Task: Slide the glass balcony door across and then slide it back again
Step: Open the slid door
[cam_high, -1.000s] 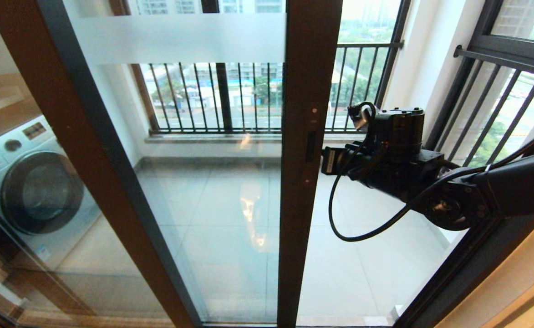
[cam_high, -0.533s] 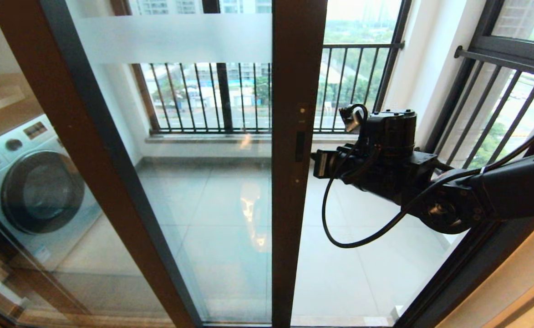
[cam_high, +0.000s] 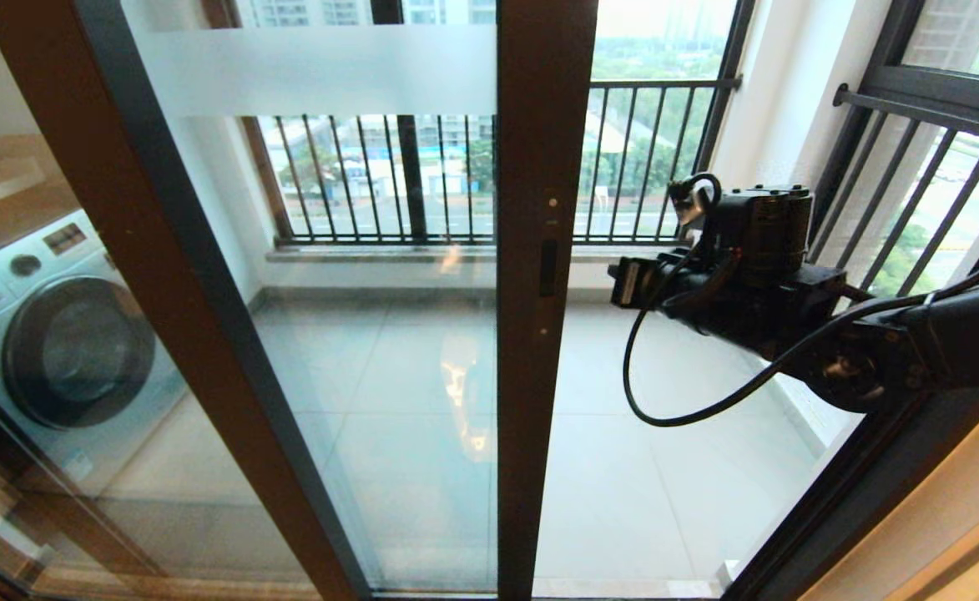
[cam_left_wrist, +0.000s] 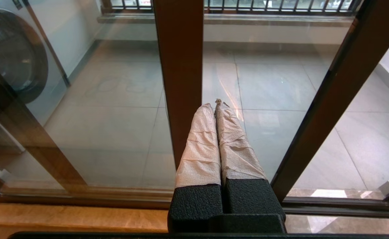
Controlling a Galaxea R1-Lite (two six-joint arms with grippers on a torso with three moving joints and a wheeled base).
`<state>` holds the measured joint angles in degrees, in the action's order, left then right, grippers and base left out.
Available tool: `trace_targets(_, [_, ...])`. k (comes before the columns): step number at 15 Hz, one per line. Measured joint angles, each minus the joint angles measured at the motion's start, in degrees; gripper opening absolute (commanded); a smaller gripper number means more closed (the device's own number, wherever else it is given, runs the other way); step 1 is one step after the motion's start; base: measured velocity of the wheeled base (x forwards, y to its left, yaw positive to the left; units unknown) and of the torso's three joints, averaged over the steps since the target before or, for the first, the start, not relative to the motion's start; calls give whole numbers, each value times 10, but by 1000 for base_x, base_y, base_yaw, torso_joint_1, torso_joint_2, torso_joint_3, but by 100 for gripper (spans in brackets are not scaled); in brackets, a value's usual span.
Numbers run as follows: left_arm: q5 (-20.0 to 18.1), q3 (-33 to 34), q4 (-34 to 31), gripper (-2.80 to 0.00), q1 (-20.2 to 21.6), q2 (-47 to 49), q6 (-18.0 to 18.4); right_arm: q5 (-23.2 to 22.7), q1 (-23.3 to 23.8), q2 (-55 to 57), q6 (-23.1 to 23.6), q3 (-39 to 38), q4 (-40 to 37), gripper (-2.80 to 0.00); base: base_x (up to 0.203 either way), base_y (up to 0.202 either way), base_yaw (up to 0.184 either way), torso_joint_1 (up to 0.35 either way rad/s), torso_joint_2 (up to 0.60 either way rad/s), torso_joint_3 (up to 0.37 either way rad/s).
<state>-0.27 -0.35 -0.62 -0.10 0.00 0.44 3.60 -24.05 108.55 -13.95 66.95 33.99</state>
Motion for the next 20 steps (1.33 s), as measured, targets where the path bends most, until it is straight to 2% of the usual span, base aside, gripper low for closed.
trace_targets(6, [0,0,0,-280,0,0,0,0,52,-128,8,-109,-4,-280,0,0,0,0,0,0])
trace_targets(10, [0,0,0,-280,0,0,0,0,69,-287,46,-205,-56,-280,0,0,0,0,0,0])
trace_targets(13, [0,0,0,-280,0,0,0,10,79,-440,62,-247,-172,-280,0,0,0,0,0,0])
trace_targets(17, [0,0,0,-280,0,0,0,83,95,-655,88,-264,-395,-280,0,0,0,0,0,0])
trace_targets(18, [0,0,0,-280,0,0,0,97,116,-710,108,-264,-452,-280,0,0,0,0,0,0])
trace_targets(20, [0,0,0,-280,0,0,0,111,186,-809,168,-262,-544,-280,0,0,0,0,0,0])
